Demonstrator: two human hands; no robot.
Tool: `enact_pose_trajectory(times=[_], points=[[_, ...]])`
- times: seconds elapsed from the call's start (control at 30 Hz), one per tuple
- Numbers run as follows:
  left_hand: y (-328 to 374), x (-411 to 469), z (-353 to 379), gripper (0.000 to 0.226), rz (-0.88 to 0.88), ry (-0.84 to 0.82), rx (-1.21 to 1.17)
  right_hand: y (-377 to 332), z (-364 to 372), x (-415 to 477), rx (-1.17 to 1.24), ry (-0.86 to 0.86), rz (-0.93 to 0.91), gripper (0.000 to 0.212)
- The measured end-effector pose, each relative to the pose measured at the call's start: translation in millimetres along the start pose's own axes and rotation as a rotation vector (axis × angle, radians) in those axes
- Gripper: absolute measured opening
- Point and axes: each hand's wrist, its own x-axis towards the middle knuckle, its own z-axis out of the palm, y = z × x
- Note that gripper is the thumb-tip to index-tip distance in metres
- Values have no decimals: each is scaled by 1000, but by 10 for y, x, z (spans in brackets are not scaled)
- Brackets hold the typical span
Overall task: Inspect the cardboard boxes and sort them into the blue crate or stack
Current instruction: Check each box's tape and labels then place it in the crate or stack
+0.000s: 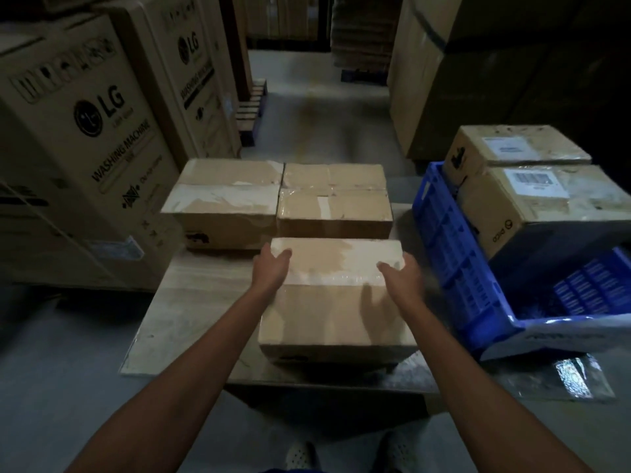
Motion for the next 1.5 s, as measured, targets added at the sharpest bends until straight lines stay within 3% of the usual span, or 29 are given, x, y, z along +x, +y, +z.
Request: enact_pose_trajectory(times=[0.1, 0.2, 0.37, 0.57, 0.7, 0.77, 0.87, 0.93, 1.0, 1.13, 1.27, 1.5], points=[[44, -60, -119, 63, 59, 43, 14, -168, -126, -63, -44, 74, 52, 76], [143, -154, -196, 50, 196, 129, 23, -325, -182, -134, -69, 177, -12, 66], [293, -262, -276, 55, 260, 284, -53, -450, -139, -206, 97, 312, -63, 59], [-118, -325, -305, 33, 318, 330, 2, -149, 23, -366, 118, 291, 38, 64], [-342, -462, -323, 36, 407, 259, 132, 99, 83, -468, 111, 258, 65, 63], [-350, -504, -361, 39, 533, 283, 299, 79, 100, -511, -2, 298, -32, 65], [-235, -519, -401, 43, 813, 341, 541, -46, 185, -606, -238, 442, -394, 55], [-125, -560, -384, 43, 916, 306, 611, -129, 327, -632, -290, 397, -641, 43], [-90, -573, -332, 44, 953, 239, 664, -213, 513, -641, -309, 216, -780, 40], [-204, -542, -182, 52, 857, 141, 819, -337, 873, -713, -640, -72, -794, 56], [-217, -515, -190, 58, 816, 105, 830, -292, 920, -702, -774, -80, -791, 80], [-148, -477, -265, 49, 872, 104, 880, -333, 921, -712, -792, -36, -805, 55]])
